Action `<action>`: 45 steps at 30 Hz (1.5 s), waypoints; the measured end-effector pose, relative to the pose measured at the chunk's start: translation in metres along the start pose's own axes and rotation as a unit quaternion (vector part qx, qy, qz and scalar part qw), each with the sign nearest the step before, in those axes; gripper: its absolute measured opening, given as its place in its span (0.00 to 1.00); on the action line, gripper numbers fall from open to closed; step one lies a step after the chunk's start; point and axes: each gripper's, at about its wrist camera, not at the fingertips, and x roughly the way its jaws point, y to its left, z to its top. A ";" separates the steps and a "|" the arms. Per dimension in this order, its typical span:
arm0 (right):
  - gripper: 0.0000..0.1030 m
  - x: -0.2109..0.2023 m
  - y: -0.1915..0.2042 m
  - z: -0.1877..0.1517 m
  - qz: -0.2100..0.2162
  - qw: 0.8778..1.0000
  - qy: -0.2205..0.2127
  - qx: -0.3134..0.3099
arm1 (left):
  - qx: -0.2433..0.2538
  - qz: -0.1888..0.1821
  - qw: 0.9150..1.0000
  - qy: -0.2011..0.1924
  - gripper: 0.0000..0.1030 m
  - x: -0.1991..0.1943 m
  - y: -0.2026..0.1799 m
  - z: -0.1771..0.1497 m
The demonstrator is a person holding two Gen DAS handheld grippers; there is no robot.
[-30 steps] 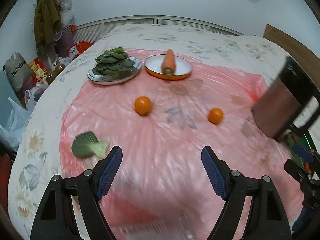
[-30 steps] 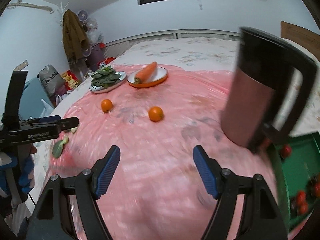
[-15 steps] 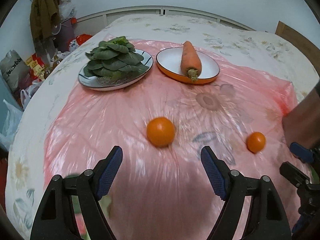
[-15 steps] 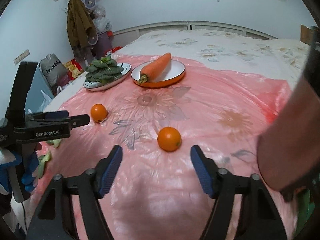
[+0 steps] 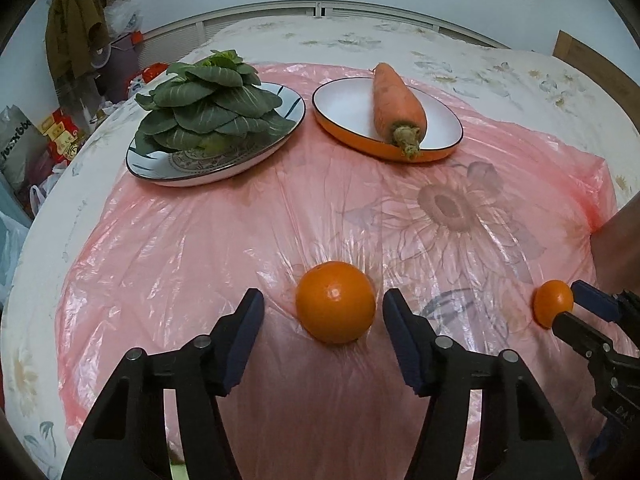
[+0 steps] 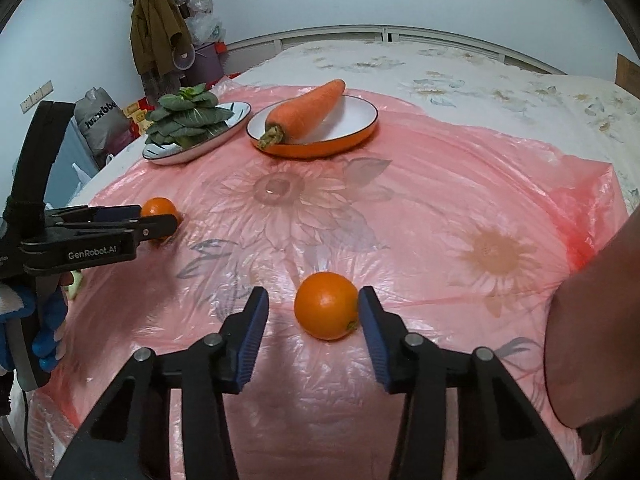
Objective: Organize fruits
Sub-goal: 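Grasp an orange with the left tool while the right tool grasps another orange, then carry the orange in the left tool while the right tool carries its orange to the green tray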
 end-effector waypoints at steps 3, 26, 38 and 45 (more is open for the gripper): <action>0.60 0.003 -0.002 0.001 -0.001 1.000 0.000 0.003 | 0.004 0.002 1.000 -0.001 0.54 0.003 -0.001 0.000; 0.62 0.021 -0.013 -0.002 -0.017 1.000 0.011 0.014 | 0.004 0.010 1.000 -0.021 0.46 0.009 0.001 -0.006; 0.46 0.013 -0.012 -0.001 -0.002 1.000 0.003 0.009 | 0.000 -0.009 1.000 -0.028 0.35 0.002 0.006 -0.006; 0.46 -0.003 -0.007 -0.001 0.007 1.000 -0.001 0.006 | -0.036 -0.018 0.999 -0.032 0.35 -0.014 0.024 -0.005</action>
